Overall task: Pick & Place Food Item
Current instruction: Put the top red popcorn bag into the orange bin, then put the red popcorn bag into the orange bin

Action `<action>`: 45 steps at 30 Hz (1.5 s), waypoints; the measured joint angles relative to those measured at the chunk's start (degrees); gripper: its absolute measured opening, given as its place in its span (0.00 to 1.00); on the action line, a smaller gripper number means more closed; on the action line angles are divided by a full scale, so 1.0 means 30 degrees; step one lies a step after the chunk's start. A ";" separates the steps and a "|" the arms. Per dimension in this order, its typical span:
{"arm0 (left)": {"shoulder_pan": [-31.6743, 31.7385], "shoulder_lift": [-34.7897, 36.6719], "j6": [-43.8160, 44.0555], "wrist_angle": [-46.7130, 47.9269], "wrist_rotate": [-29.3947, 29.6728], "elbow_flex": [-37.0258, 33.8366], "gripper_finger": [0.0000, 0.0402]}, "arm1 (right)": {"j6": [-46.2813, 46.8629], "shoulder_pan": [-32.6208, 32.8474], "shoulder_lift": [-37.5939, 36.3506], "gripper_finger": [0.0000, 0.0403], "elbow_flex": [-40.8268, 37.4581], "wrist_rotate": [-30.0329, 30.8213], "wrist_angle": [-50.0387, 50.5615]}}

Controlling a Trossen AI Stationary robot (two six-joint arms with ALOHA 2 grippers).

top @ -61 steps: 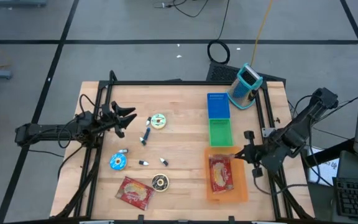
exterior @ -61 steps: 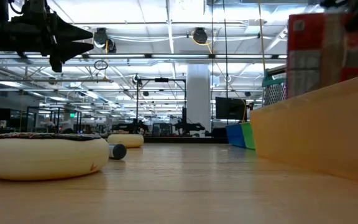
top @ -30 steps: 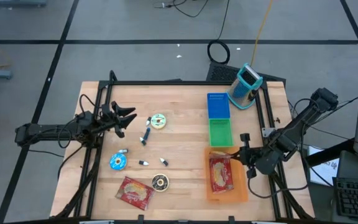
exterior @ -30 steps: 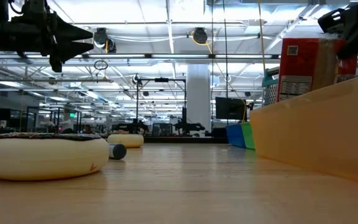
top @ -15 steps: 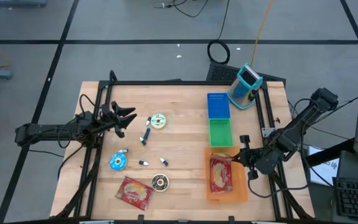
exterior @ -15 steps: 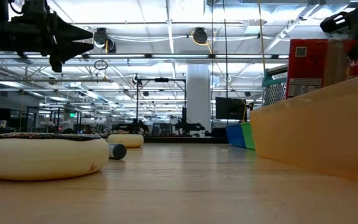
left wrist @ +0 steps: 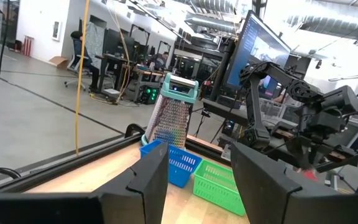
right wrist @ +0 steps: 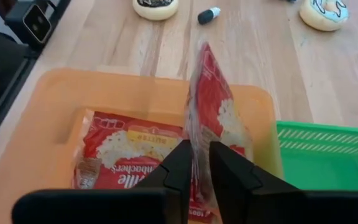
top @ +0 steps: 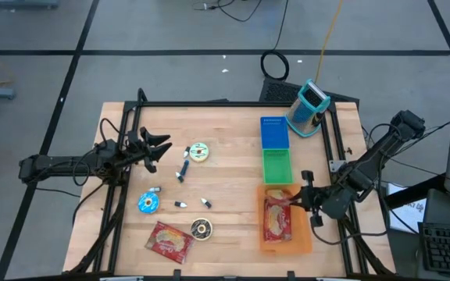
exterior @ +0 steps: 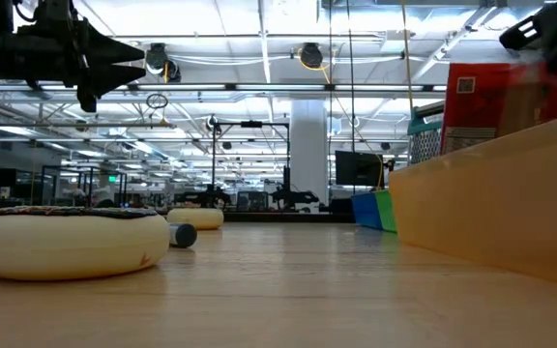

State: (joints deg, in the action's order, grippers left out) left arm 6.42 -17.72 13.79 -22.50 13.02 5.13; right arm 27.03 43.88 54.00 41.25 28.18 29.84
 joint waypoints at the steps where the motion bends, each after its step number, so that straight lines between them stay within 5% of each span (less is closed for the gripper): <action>1: 0.0000 0.0001 -0.0002 0.0000 0.0000 0.0001 0.44 | 0.0016 0.0000 0.0000 0.14 0.0000 0.0000 -0.0145; 6: 0.0000 0.0001 0.0004 0.0000 0.0000 0.0000 0.44 | 0.1064 0.0000 0.0000 0.18 0.0000 -0.0341 -0.0577; 20: -0.0007 -0.0006 0.0027 0.0001 0.0000 0.0000 0.44 | 0.2405 0.0000 -0.0059 0.20 0.0000 -0.5297 -0.4032; 40: -0.0007 -0.0006 0.0020 0.0000 0.0007 0.0000 0.44 | -0.5694 -0.0007 -0.1056 0.18 -0.0001 -0.5895 -0.9717; 45: -0.0006 -0.0006 0.0327 -0.0164 -0.0001 0.0000 0.44 | -0.8971 -0.0263 -0.1056 0.18 -0.2380 -0.5930 -1.6783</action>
State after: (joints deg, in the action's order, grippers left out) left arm 6.40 -17.74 14.77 -23.00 13.01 5.13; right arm 0.11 43.09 50.83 34.12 10.39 -20.51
